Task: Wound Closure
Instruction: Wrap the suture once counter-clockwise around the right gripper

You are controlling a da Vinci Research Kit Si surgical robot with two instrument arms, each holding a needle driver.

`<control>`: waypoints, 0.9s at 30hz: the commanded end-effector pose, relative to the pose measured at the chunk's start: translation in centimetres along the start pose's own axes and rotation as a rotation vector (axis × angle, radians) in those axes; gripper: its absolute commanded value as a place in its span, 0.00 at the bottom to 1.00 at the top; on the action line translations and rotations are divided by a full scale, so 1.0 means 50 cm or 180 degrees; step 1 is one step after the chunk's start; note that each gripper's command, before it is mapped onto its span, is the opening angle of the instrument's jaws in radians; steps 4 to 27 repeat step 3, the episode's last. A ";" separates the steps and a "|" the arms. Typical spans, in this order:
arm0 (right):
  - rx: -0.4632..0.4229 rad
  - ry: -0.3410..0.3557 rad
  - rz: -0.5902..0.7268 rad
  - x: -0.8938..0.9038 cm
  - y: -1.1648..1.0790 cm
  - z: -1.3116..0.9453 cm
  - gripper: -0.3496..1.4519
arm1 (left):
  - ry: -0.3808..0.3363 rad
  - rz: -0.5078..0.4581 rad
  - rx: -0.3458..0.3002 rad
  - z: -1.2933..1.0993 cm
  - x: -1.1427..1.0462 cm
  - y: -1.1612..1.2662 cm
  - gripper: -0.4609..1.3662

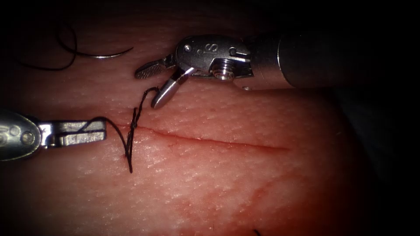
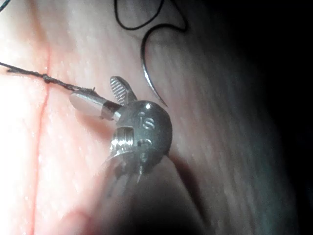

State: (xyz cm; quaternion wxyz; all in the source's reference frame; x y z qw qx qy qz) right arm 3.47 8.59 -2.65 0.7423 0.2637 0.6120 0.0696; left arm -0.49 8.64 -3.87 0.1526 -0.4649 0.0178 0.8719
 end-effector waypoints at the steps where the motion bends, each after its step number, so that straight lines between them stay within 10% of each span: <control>1: 0.0014 -0.0001 0.0004 0.0001 0.0001 -0.0002 0.93 | 0.0000 0.0001 -0.0022 0.0000 0.0000 0.0001 0.06; 27: 0.0010 -0.0002 -0.0011 0.0001 0.0000 -0.0004 0.93 | 0.0007 0.0000 -0.0016 0.0000 0.0000 0.0001 0.06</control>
